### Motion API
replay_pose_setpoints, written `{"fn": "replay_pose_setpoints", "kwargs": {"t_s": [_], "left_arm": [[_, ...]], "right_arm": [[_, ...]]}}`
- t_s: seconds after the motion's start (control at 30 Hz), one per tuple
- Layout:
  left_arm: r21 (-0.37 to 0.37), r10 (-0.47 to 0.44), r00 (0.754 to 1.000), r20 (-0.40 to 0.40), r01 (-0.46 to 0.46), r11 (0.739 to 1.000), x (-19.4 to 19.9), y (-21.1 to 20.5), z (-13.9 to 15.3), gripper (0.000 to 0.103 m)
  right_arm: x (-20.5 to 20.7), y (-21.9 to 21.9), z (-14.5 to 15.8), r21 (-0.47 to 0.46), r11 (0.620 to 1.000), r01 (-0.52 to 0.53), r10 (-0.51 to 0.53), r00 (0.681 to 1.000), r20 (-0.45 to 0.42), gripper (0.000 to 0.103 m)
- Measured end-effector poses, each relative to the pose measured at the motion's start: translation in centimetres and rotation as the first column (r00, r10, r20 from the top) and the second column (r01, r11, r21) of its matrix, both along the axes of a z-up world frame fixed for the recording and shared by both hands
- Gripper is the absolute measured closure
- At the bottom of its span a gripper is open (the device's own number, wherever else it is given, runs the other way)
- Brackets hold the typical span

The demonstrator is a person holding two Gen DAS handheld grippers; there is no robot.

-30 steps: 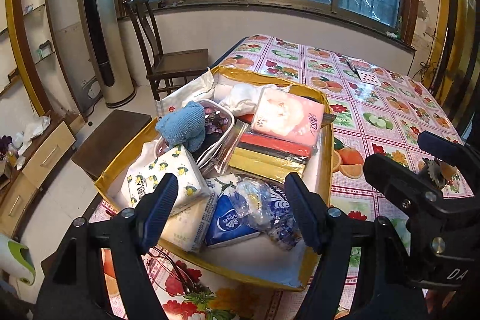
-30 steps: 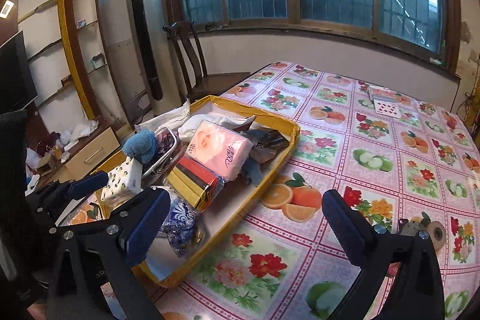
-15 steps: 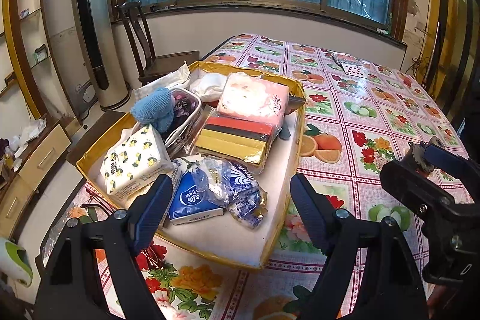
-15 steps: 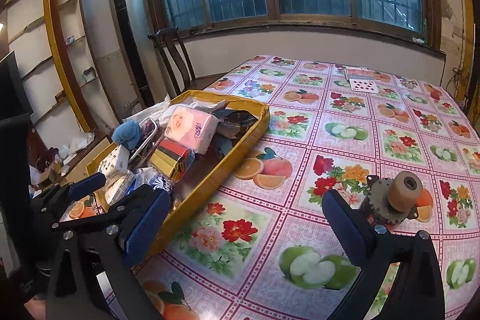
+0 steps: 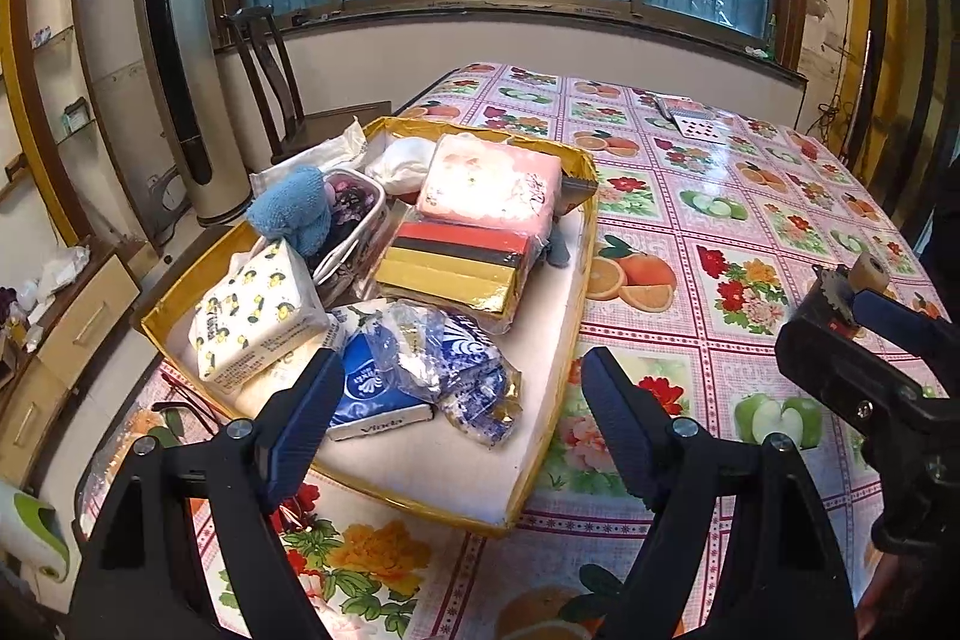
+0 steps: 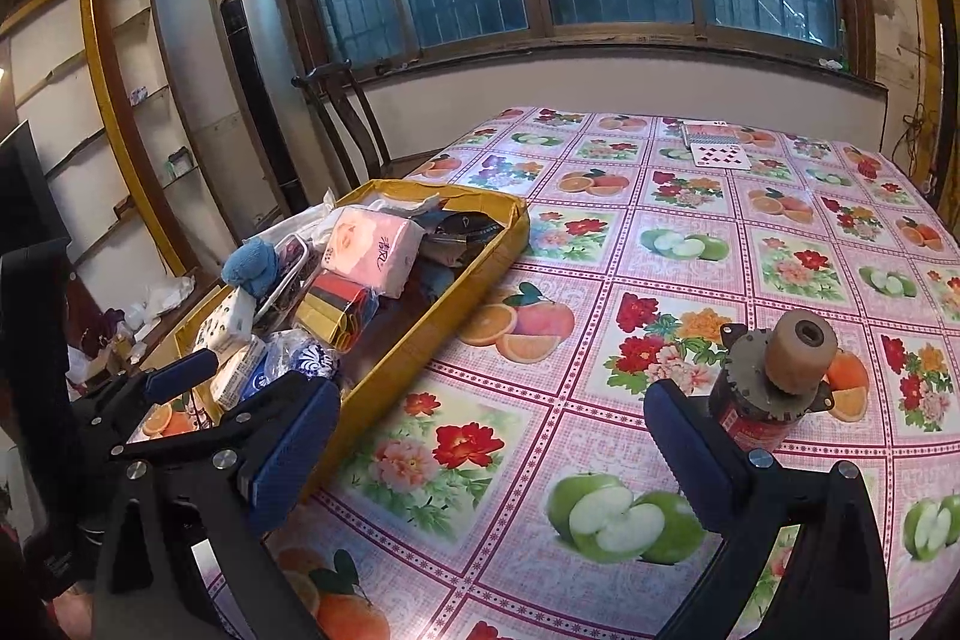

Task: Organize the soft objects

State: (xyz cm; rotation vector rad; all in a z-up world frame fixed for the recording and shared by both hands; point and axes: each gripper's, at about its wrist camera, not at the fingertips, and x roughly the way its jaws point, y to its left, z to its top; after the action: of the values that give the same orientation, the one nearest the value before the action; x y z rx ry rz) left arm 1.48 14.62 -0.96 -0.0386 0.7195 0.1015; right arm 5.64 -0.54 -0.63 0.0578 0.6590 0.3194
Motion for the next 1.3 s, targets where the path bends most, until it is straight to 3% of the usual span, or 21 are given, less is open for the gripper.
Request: {"fn": "replay_pose_setpoints", "kwargs": {"t_s": [0.17, 0.23, 0.3, 0.43, 0.6, 0.7, 0.87, 1.3], "left_arm": [[-0.071, -0.062, 0.998, -0.034, 0.059, 0.996, 0.2, 0.1, -0.3, 0.016], [-0.128, -0.116, 0.992, -0.058, 0.108, 0.986, 0.4, 0.0, -0.5, 0.007], [-0.152, -0.142, 0.988, -0.068, 0.131, 0.980, 0.2, -0.2, -0.6, 0.006], [-0.041, -0.116, 0.990, -0.080, 0.113, 0.993, -0.1, -1.2, -0.6, 0.006], [-0.004, -0.096, 0.992, -0.080, 0.096, 0.995, -0.2, -1.2, -0.5, 0.006], [-0.025, -0.098, 0.991, -0.096, 0.096, 0.995, 0.1, -0.9, -0.5, 0.006], [-0.001, -0.094, 0.992, -0.086, 0.094, 0.996, 0.1, -1.1, -0.5, 0.006], [-0.096, -0.152, 0.988, -0.039, 0.148, 0.984, 0.2, -0.6, 0.3, 0.006]], "right_arm": [[-0.1, -0.2, -0.3, 0.007, 1.000, 0.000, 0.000, 1.000, -0.004, 0.001], [-0.1, -0.2, -0.4, 0.010, 1.000, -0.002, 0.002, 1.000, -0.007, 0.001], [-0.1, -0.2, -0.5, 0.015, 1.000, -0.004, 0.004, 1.000, -0.009, 0.001], [-0.4, -0.3, -0.5, 0.026, 1.000, -0.007, 0.007, 1.000, 0.007, 0.001], [-0.4, -0.7, -0.3, 0.033, 0.999, -0.001, 0.001, 1.000, 0.013, 0.001], [-0.4, -0.9, -0.4, 0.039, 0.999, 0.001, -0.001, 1.000, 0.006, 0.001], [-0.3, -1.1, -0.7, 0.043, 0.999, 0.004, -0.004, 1.000, 0.000, 0.001], [-0.5, -1.6, -0.8, 0.072, 0.997, 0.008, -0.008, 1.000, -0.003, 0.001]]}}
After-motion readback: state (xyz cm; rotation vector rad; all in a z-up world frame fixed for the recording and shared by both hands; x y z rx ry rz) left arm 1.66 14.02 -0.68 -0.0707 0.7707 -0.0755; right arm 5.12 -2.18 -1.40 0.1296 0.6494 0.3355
